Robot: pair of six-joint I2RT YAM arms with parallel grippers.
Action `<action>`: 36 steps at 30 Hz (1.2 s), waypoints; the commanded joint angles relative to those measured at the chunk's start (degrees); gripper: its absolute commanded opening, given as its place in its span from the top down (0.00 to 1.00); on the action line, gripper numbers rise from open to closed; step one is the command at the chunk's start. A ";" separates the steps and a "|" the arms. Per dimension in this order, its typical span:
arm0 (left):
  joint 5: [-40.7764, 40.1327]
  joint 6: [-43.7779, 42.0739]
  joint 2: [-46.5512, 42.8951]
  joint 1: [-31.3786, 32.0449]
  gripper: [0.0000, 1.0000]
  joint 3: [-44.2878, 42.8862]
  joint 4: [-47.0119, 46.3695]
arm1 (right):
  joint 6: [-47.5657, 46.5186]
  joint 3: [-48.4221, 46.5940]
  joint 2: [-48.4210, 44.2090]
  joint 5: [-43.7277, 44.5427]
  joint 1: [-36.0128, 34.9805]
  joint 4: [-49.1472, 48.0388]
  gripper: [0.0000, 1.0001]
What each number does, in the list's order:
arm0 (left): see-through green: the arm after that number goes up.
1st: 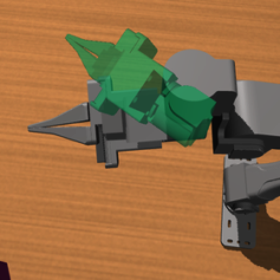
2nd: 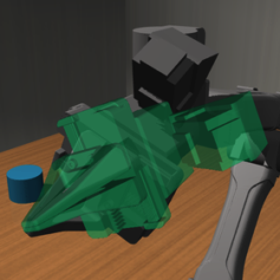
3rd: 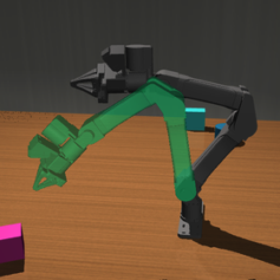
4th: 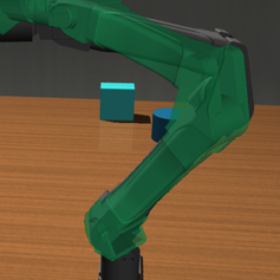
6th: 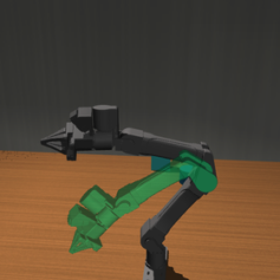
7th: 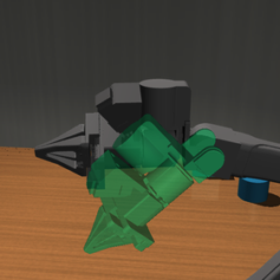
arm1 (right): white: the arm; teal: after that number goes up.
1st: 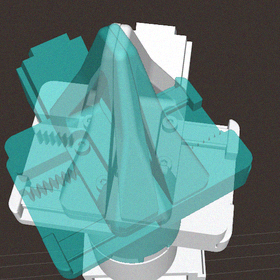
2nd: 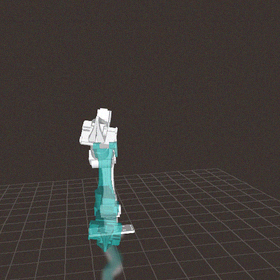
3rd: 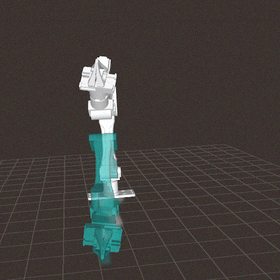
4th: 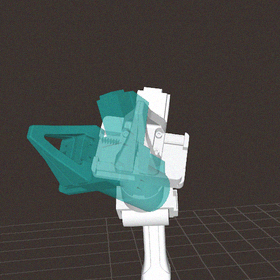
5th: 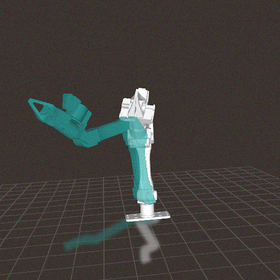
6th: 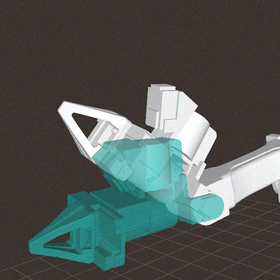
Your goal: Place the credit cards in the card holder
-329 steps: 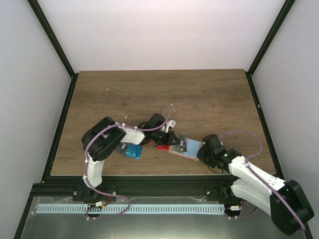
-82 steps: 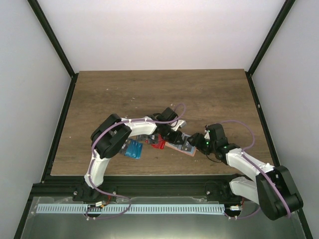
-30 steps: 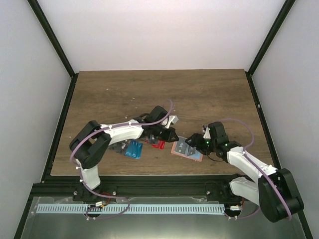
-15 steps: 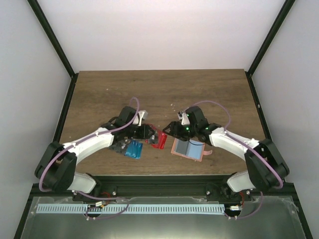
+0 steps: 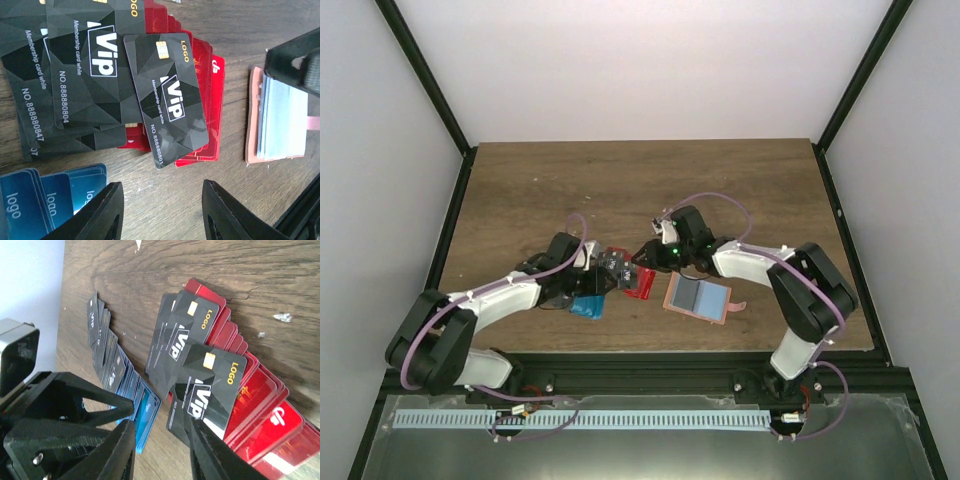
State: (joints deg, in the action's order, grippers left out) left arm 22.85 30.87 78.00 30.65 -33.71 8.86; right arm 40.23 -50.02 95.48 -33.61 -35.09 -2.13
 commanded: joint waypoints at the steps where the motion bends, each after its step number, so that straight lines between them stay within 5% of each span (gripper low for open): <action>1: 3.26 1.58 1.79 -0.98 0.55 1.15 -6.19 | -2.35 -3.33 4.14 -2.31 -0.42 -2.75 0.70; 7: 5.08 2.17 5.04 -1.30 0.55 0.87 -8.63 | -2.49 -4.20 8.44 -3.41 -0.42 -4.19 0.78; 36: 11.24 3.66 13.85 -1.37 0.61 -0.36 -15.36 | -0.24 0.45 12.86 -4.15 -0.46 -7.04 0.83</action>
State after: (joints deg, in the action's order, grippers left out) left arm 33.08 34.41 90.98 29.50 -33.23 -4.97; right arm 39.81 -50.39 107.26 -37.74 -35.09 -9.19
